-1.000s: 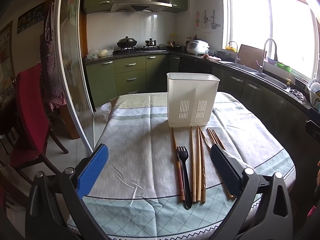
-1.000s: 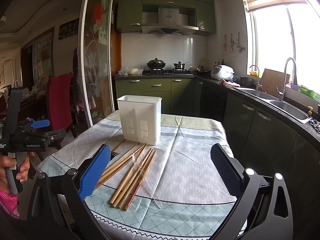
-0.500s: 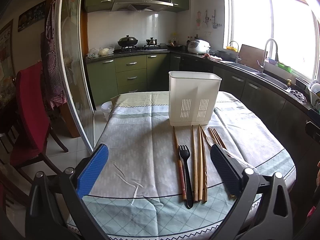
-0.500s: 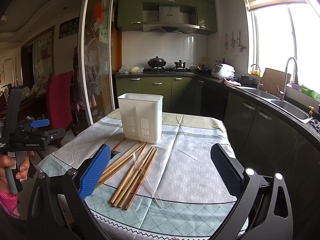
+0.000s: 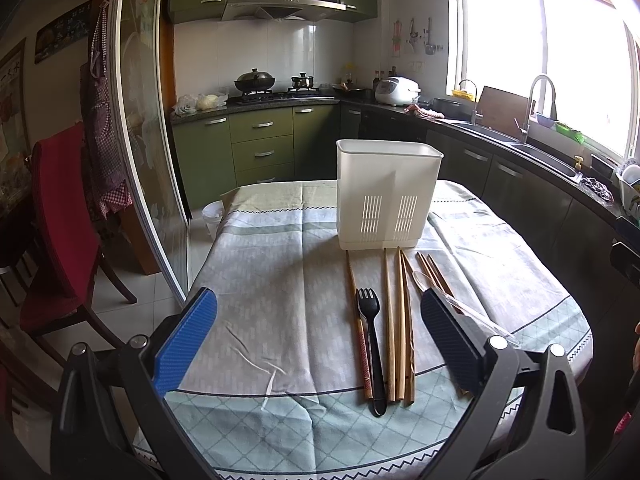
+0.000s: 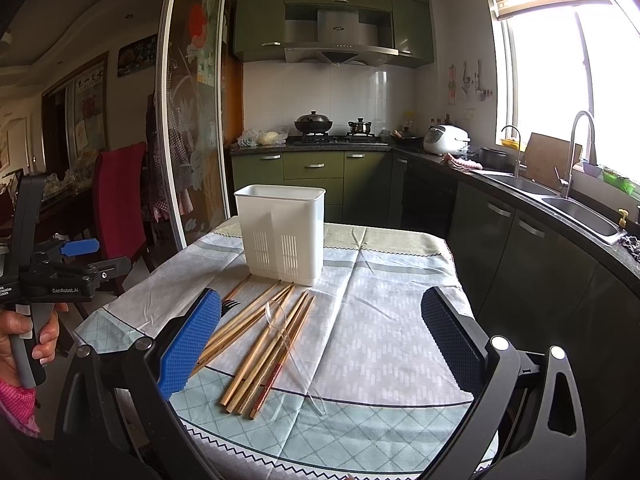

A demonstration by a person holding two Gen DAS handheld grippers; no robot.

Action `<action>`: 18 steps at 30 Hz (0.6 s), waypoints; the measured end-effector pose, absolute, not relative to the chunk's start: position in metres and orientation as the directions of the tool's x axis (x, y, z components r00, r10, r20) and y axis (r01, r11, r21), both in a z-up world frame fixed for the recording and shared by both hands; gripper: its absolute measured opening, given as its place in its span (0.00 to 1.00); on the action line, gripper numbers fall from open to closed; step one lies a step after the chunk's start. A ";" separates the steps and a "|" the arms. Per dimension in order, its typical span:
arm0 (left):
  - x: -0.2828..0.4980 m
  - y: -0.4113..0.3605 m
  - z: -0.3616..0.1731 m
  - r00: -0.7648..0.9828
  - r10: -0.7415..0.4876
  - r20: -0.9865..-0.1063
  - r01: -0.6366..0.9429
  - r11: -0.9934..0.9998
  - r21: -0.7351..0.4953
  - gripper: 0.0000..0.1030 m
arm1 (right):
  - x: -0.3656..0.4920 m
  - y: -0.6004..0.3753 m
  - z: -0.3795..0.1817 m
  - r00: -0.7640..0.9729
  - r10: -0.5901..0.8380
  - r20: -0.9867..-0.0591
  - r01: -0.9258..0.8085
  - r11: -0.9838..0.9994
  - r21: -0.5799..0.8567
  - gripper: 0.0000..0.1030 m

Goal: Organize utensils

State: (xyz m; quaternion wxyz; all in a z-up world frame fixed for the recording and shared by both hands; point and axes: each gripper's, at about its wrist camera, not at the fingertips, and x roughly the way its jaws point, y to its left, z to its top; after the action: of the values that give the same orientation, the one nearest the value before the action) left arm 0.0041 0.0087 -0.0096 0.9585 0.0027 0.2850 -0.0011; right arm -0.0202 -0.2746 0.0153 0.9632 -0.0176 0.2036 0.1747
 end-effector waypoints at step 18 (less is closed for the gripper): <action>0.020 0.006 -0.021 0.813 0.004 -0.582 0.011 1.000 0.022 0.94 | -0.006 -0.275 0.008 0.837 0.319 -0.445 -0.338 0.940 0.039 0.96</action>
State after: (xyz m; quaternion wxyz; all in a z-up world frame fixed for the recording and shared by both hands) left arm 0.0198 0.0059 -0.0208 0.9521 0.0122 0.3056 -0.0019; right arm -0.0064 -0.2754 0.0083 0.9581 -0.0206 0.2283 0.1714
